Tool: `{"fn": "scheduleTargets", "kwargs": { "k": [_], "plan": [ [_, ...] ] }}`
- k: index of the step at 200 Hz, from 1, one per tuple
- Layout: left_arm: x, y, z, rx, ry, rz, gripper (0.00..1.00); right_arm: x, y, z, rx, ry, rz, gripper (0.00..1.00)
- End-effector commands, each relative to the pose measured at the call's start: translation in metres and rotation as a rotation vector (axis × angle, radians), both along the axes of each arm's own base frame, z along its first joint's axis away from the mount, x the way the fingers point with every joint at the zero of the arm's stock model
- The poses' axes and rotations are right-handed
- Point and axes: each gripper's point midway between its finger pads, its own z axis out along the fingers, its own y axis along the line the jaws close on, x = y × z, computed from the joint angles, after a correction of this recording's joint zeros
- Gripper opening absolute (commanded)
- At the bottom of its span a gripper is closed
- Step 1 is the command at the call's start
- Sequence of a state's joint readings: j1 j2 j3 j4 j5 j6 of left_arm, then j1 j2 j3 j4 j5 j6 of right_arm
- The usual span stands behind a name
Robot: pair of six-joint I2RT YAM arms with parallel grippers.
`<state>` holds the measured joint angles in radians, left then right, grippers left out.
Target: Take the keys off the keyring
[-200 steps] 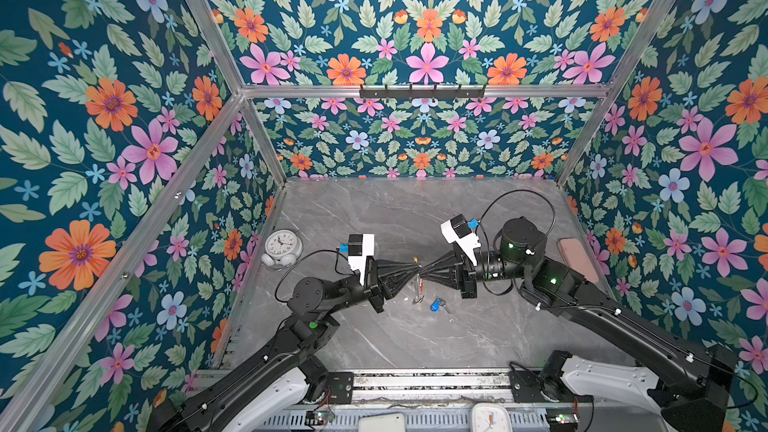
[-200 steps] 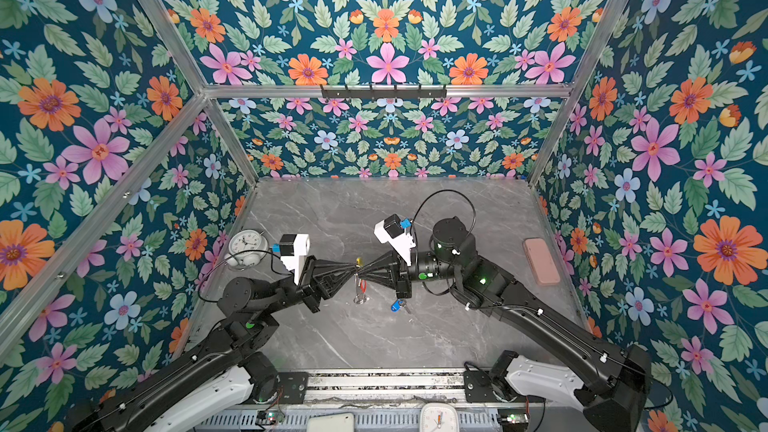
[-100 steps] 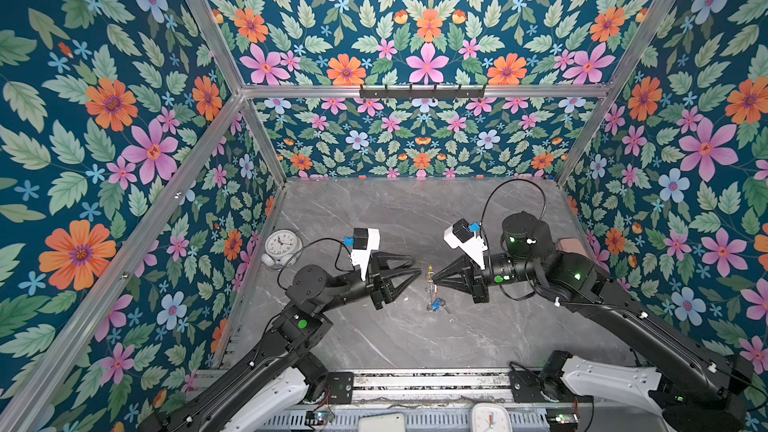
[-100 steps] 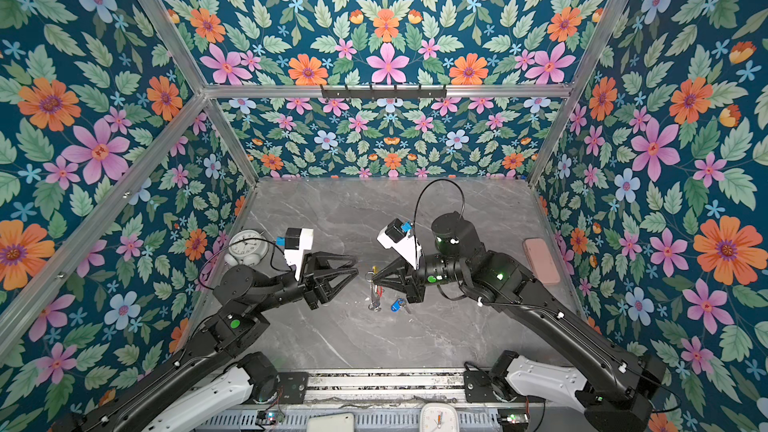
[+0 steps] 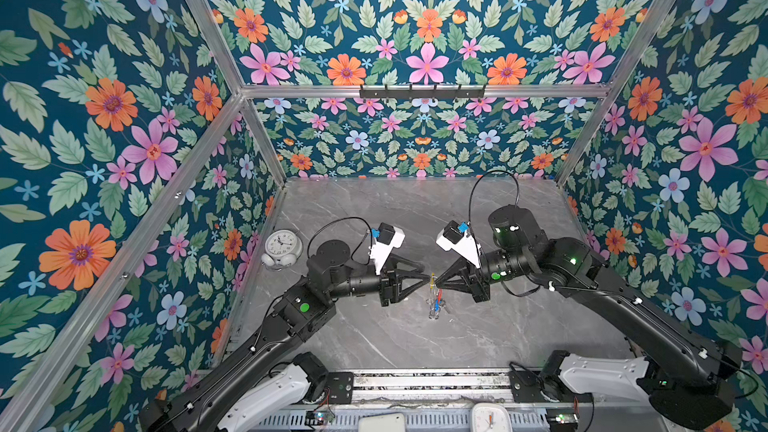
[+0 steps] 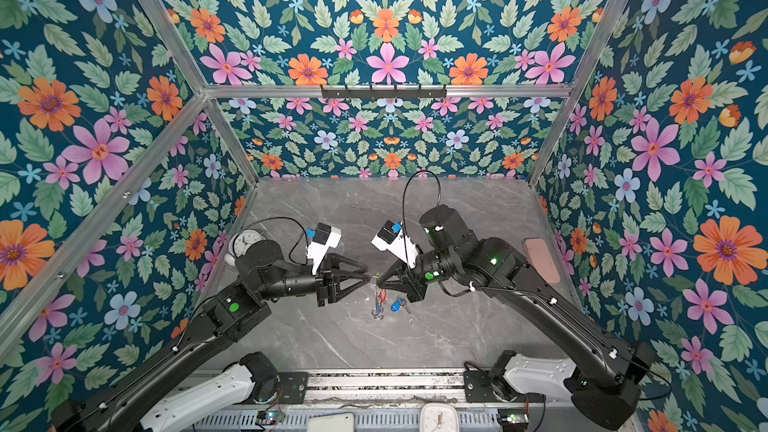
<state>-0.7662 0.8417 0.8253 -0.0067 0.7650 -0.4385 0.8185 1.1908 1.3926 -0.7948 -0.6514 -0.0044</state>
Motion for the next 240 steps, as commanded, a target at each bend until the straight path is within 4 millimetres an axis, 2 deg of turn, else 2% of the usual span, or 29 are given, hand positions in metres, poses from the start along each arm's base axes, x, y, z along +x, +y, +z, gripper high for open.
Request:
{"fn": "scheduleTargets", "kwargs": {
  "k": [1,70,179,206,224,234,240],
  "plan": [
    [-0.013,-0.003,0.002,0.000,-0.012,-0.090,0.43,-0.001,-0.001,-0.004,-0.034,-0.009,0.014,0.00],
    [-0.017,-0.009,0.003,-0.002,0.004,-0.152,0.24,0.004,0.000,-0.004,-0.054,-0.036,-0.005,0.00],
    [-0.022,-0.012,0.004,-0.015,0.015,-0.195,0.10,0.009,0.006,-0.007,-0.071,-0.053,-0.017,0.00],
    [-0.023,-0.012,0.007,-0.028,0.003,-0.202,0.00,0.010,0.008,-0.003,-0.060,-0.063,-0.026,0.00],
    [-0.022,-0.011,0.010,-0.042,-0.015,-0.189,0.00,0.013,0.009,0.000,-0.052,-0.081,-0.044,0.00],
    [-0.020,-0.010,0.012,-0.052,-0.030,-0.173,0.00,0.015,0.010,0.003,-0.036,-0.097,-0.055,0.07],
    [-0.019,-0.009,0.014,-0.059,-0.037,-0.161,0.00,0.017,0.009,0.006,-0.025,-0.110,-0.070,0.15]
  ]
}}
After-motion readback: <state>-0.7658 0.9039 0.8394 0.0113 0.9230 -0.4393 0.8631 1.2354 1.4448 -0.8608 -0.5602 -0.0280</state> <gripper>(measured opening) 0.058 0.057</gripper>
